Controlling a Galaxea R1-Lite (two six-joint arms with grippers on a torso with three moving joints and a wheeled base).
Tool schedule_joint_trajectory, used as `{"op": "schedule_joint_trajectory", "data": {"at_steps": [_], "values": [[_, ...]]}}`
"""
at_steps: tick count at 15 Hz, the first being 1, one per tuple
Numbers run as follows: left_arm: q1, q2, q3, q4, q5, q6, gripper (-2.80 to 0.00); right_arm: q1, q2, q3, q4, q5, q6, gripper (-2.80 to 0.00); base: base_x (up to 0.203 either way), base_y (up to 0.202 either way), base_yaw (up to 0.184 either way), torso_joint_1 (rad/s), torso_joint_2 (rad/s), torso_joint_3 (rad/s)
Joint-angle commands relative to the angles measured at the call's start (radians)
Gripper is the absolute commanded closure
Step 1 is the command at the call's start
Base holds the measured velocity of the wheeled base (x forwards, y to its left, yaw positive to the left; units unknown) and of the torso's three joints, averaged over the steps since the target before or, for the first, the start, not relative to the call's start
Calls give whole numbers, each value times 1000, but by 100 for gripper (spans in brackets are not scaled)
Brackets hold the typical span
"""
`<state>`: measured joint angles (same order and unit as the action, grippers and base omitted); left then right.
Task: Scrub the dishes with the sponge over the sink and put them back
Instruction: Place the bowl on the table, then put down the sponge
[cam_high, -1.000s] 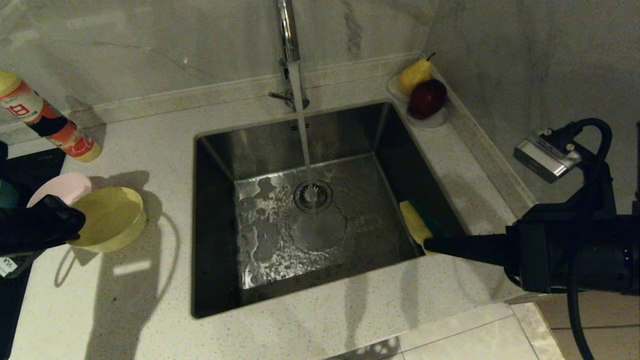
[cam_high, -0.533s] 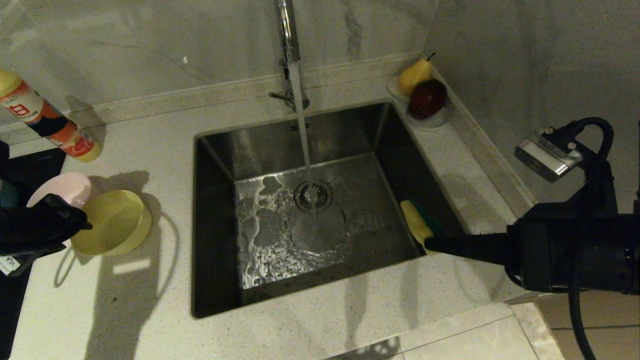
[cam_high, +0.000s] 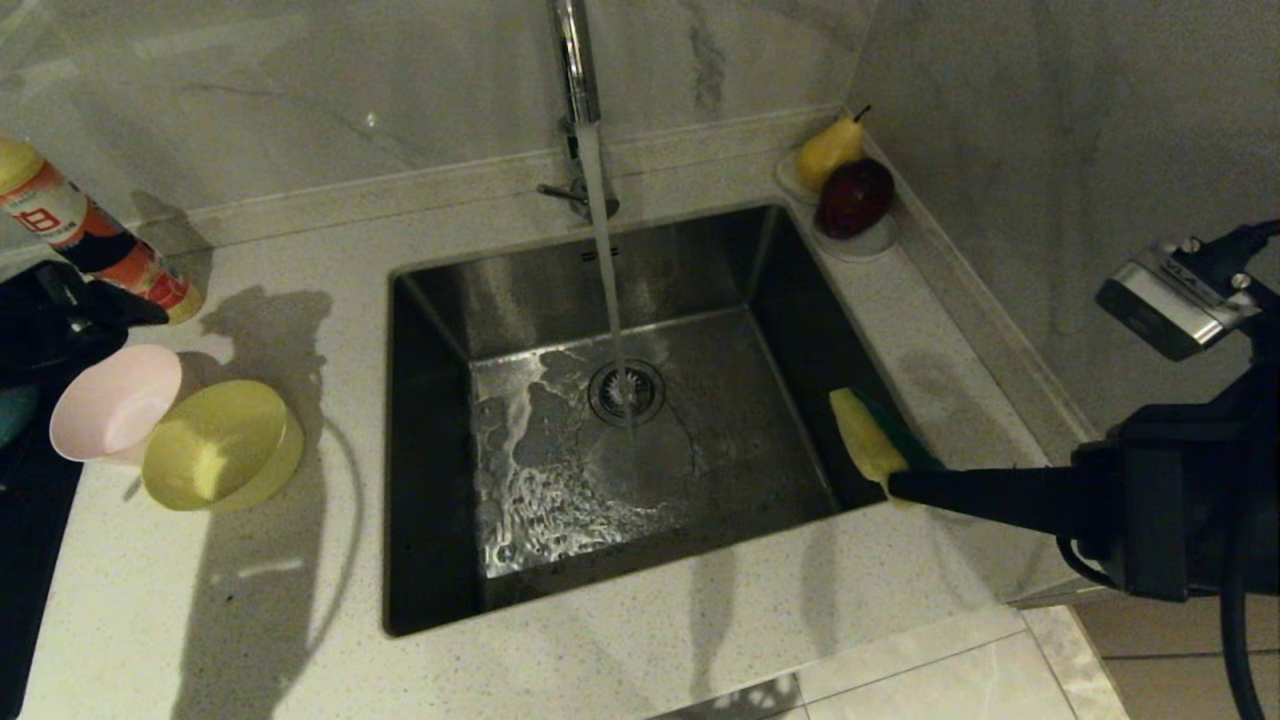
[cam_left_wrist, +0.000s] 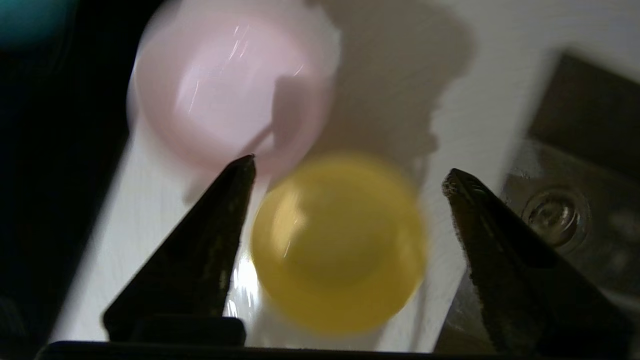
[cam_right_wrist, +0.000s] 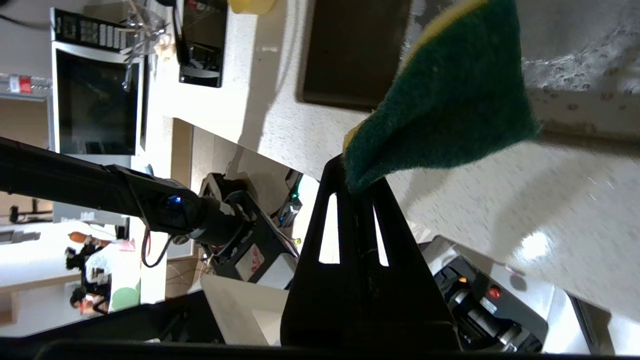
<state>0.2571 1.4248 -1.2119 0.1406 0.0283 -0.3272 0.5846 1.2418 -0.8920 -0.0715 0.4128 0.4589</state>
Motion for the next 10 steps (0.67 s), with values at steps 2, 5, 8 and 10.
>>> {"op": "schedule_joint_trajectory", "data": {"at_steps": [2,5,8,10], "values": [[-121,99,-41,-156,3,244,-280,-11,-52,28,1,3,3,0,0,0,0,0,0,0],[-245,145,-30,-318,22,357,-280,-34,-63,47,2,3,2,0,0,0,0,0,0,0],[-340,143,-107,-197,179,402,-280,-51,-61,47,2,3,-2,0,0,0,0,0,0,0],[-346,140,-119,-190,188,416,0,-60,-57,47,2,3,-3,0,0,0,0,0,0,0]]}}
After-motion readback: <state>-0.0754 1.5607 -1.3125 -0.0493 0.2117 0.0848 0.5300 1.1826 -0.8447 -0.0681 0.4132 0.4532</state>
